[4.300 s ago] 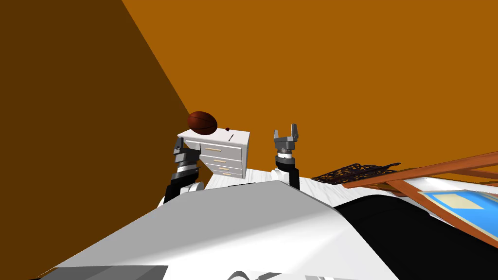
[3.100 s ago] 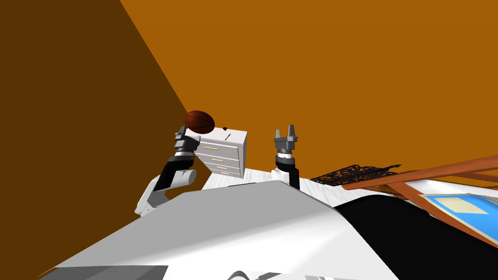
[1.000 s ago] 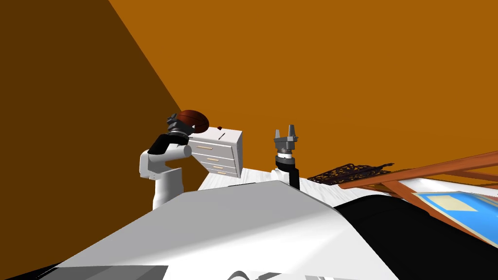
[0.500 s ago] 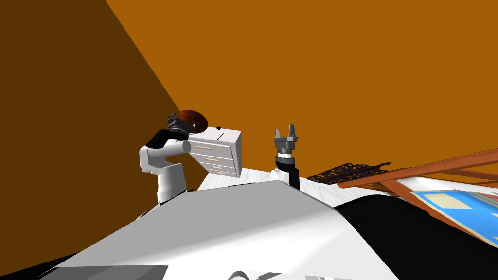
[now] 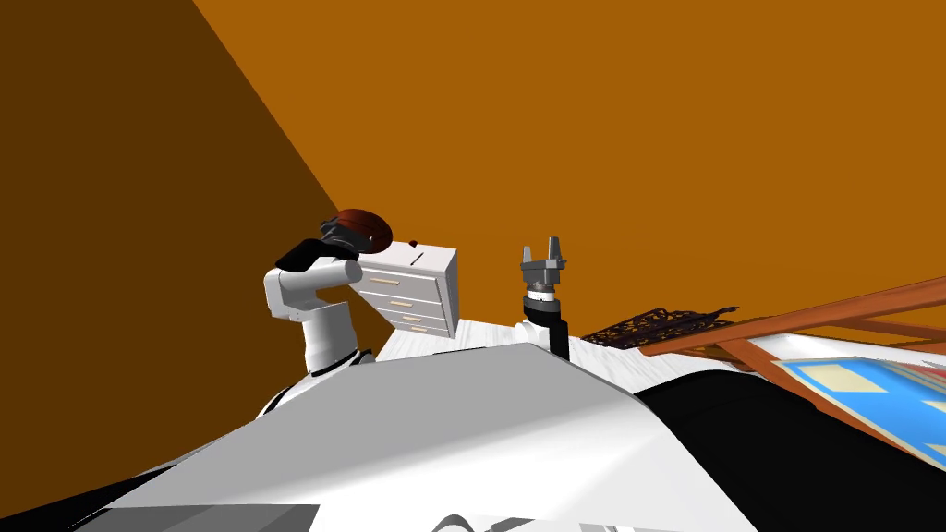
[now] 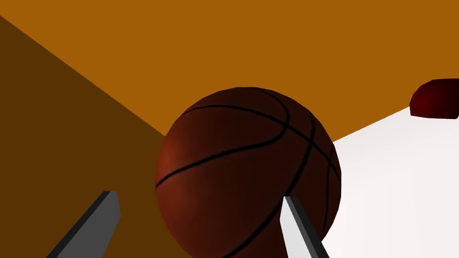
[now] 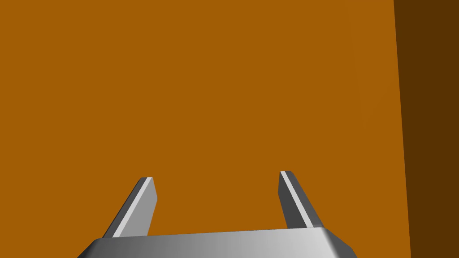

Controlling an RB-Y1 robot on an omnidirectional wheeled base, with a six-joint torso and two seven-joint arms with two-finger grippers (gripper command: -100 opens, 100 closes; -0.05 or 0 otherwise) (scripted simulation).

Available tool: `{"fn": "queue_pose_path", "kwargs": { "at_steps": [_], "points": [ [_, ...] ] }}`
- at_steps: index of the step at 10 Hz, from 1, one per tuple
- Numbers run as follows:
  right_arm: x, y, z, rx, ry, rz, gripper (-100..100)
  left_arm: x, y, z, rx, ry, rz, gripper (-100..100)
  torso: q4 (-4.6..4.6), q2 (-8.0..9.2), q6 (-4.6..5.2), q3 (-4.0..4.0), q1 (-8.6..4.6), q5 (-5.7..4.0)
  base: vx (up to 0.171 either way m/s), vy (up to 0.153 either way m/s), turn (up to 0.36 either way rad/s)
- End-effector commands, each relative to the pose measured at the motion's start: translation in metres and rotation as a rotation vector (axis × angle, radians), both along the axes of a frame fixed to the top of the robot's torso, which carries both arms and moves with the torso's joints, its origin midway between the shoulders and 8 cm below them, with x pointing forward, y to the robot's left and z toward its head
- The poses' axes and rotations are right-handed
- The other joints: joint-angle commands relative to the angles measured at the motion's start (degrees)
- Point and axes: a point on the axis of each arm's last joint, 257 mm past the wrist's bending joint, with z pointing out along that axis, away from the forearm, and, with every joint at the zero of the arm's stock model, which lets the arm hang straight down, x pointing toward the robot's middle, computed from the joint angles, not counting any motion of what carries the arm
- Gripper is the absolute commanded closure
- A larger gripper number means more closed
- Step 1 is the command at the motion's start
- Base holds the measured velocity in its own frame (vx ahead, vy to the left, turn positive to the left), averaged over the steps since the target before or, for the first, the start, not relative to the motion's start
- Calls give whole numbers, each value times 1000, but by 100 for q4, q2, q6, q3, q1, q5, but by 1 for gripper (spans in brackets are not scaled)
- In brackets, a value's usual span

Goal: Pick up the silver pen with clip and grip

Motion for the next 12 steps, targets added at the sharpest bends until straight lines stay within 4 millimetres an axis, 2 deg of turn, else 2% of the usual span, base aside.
{"fn": "queue_pose_path", "kwargs": {
  "at_steps": [1, 6, 9, 11, 12],
  "points": [
    [0, 0, 0, 0, 0, 0, 0, 8, 2, 1, -70, 9, -1, -100, 0, 0, 0, 0, 0, 0, -2, -15, -40],
    [0, 0, 0, 0, 0, 0, 0, 16, 3, -13, -159, 74, -1, -100, 0, -1, 0, -1, -1, 0, 1, -8, -16],
    [0, 0, 0, 0, 0, 0, 0, 30, 1, -15, -297, 104, -9, -100, -1, -2, 0, -1, 0, 0, 4, -8, -40],
    [0, 0, 0, 0, 0, 0, 0, 29, 0, -27, -313, 150, -6, -100, -1, -3, 0, -2, 1, 0, 2, -3, -15],
    [0, 0, 0, 0, 0, 0, 0, 35, -3, -24, -374, 153, -12, -100, -1, -1, -1, -1, 3, 1, 4, -4, -51]
  ]
}}
